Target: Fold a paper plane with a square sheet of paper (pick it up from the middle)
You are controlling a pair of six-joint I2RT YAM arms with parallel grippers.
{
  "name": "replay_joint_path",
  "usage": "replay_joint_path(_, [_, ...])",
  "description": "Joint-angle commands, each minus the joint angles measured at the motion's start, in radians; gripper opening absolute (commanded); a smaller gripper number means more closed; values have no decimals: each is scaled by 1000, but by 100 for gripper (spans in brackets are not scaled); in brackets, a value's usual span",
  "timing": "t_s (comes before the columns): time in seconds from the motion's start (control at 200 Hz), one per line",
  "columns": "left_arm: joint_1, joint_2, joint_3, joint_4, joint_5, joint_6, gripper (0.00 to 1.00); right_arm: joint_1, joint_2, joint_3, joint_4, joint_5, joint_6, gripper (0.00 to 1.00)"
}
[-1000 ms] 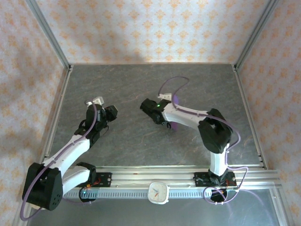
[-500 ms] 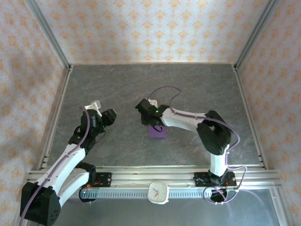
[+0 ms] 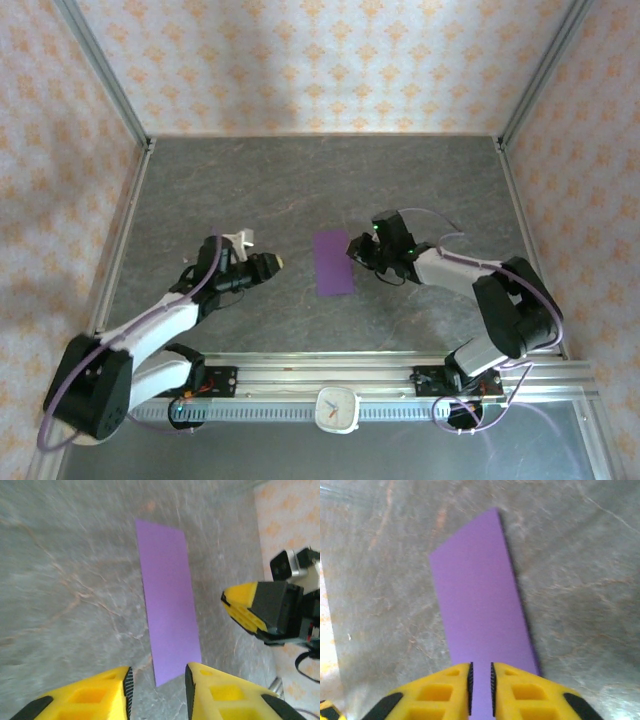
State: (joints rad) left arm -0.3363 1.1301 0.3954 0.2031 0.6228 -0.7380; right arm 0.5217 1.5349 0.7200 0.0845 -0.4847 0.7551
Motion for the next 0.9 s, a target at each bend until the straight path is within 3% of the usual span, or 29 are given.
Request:
replay_joint_path(0.0, [-41,112,71,138,48,-40,33,-25,50,6,69,-153,11,14])
replay_joint_path(0.25, [-93,282,179,180,-5,-88,34,-63,182,50,69,-254,-46,8])
replay_joint_path(0.385, [-99,353,183,255,31,-127,35,-96,241,42,89,-297,-55,4])
replay_joint_path(0.896, [-152,576,272,230,26,-113,38,-129,251,-59,156,-322,-28,4])
